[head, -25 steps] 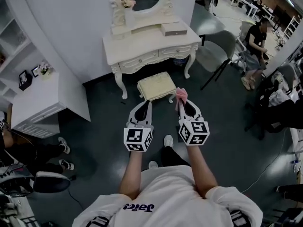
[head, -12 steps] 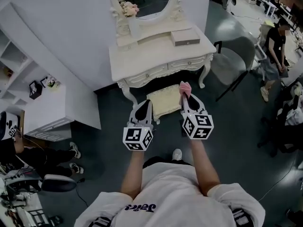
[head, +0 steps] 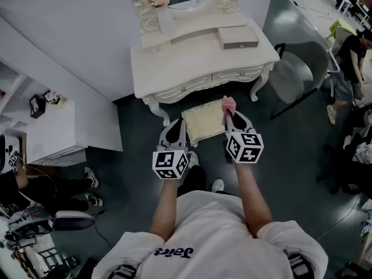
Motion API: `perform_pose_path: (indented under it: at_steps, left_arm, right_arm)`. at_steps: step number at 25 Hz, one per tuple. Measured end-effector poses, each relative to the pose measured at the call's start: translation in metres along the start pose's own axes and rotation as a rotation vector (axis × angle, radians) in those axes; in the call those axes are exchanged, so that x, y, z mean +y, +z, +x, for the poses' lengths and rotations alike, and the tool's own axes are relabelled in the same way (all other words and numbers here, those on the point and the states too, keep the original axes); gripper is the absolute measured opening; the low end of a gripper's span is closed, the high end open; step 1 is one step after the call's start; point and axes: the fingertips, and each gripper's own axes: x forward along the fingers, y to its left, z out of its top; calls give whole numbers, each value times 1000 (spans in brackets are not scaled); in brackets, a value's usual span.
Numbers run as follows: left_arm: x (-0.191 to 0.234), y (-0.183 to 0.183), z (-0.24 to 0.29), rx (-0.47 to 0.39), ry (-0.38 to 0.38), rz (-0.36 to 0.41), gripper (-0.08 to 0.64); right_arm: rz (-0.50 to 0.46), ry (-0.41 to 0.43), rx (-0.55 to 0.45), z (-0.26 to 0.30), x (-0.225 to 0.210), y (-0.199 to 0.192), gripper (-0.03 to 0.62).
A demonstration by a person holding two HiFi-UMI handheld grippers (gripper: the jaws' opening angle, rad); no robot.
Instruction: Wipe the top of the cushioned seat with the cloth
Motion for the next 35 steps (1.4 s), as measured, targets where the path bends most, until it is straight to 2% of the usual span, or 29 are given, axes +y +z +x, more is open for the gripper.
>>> perform_pose_path:
  at_steps: [7, 13, 16, 19, 26, 28, 30, 33, 35]
  left_arm:
    - [77, -51, 81, 83, -24, -68, 12]
    - [118, -111, 118, 169, -31, -111, 12]
    - [136, -140, 130, 201, 2, -152, 12]
    - [148, -173, 148, 226, 50, -207, 12]
    - [166, -257, 165, 271, 276, -293, 12]
    - [170, -281, 171, 269, 321, -318, 12]
    - [168, -308, 175, 270, 336, -342, 12]
    - [174, -346, 185, 251, 321, -375, 11]
    - [183, -369, 190, 257, 318, -372, 12]
  right_arm:
    - [-75, 70, 117, 111, 35, -14, 21]
    - [-87, 102, 247, 182, 48, -71, 25]
    - [-104, 116, 329, 207, 45, -105, 25]
    - [-81, 145, 404, 234, 26, -134, 25]
    - [-89, 264, 626, 282, -26, -222, 25]
    - [-97, 282, 694, 294, -40, -252, 25]
    - [-80, 277, 738, 302, -54, -280, 25]
    - [-64, 281, 784, 321, -62, -321, 25]
    - [-71, 291, 799, 337, -63, -346, 25]
